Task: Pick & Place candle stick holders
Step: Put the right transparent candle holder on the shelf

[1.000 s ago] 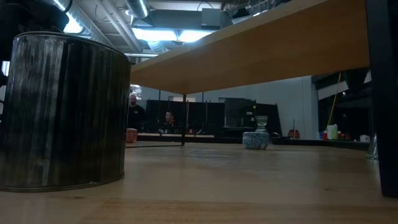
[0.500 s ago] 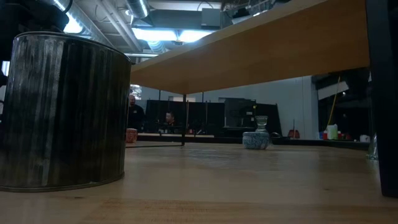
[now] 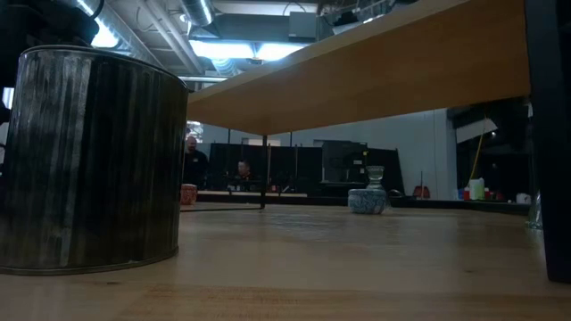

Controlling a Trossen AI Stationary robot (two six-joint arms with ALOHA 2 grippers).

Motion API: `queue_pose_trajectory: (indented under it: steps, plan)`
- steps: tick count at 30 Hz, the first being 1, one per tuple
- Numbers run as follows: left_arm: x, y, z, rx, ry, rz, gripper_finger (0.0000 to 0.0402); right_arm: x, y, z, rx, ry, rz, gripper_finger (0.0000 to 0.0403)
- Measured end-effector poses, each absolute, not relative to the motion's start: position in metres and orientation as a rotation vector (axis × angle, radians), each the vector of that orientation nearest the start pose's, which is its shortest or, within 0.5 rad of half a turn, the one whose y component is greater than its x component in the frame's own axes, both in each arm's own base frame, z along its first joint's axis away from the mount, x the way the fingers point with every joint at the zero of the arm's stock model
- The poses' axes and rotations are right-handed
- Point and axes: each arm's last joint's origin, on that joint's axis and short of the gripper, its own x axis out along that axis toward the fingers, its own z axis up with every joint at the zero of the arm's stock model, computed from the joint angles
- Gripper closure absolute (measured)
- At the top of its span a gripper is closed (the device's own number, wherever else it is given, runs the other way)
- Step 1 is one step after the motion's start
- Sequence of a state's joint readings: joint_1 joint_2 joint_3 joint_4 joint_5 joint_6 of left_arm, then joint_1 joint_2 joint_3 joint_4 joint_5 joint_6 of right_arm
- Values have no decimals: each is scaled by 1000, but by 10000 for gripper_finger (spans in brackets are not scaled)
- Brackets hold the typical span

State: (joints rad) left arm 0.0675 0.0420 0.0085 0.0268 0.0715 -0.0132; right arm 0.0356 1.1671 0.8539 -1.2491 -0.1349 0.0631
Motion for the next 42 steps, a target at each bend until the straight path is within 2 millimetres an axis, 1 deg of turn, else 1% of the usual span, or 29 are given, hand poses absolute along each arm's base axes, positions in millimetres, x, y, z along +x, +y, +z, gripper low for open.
queue_pose_trajectory:
  steps: [6, 12, 21, 30, 42]
  plan:
    - [100, 5, 166, -14, 7, -4, 398, 168, 10, 231, 129, 1571, 82, 4]
    - [100, 5, 166, -14, 7, -4, 398, 168, 10, 225, 131, 1606, 73, 4]
    - [100, 5, 166, -14, 7, -4, 398, 169, 9, 224, 105, 1600, 58, 4]
    - [100, 5, 166, -14, 7, -4, 398, 171, 21, 223, 53, 1587, 110, 4]
    - [100, 5, 166, -14, 7, -4, 398, 171, 21, 223, 41, 1586, 88, 4]
